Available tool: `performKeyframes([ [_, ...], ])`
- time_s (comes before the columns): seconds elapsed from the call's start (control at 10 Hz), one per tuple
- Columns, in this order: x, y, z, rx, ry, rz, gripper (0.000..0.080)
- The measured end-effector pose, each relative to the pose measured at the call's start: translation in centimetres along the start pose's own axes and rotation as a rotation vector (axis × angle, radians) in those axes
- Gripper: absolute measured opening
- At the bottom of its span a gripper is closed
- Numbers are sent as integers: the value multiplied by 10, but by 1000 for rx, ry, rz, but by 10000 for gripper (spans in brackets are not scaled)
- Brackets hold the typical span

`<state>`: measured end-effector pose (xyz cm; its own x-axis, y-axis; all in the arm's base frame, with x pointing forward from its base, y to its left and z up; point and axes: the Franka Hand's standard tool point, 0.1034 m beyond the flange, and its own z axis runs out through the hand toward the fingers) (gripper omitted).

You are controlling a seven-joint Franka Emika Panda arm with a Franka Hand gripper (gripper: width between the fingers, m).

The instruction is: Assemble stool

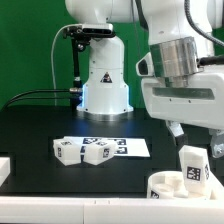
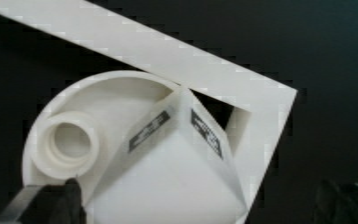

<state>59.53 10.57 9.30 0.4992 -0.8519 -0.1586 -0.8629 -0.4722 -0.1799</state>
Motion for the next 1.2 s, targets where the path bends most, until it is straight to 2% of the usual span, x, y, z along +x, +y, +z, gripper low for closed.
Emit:
performKeyframes([
  [0.3,-8,-7,-2,-61,11,-551,649],
  [0.4,-8,-7,-2,-76,0,-641,649],
  [0.7,-6,-7,-2,-76,-2,-802,649],
  [0.8,-6,-7,-3,-89,-5,-896,649],
  [1.0,-5,-11,-7,-167,-24,-1264,649],
  [1.1,-6,-13,-1,-197,-45,-1384,649],
  [1.2,-3,-13,-1,-197,-45,-1426,649],
])
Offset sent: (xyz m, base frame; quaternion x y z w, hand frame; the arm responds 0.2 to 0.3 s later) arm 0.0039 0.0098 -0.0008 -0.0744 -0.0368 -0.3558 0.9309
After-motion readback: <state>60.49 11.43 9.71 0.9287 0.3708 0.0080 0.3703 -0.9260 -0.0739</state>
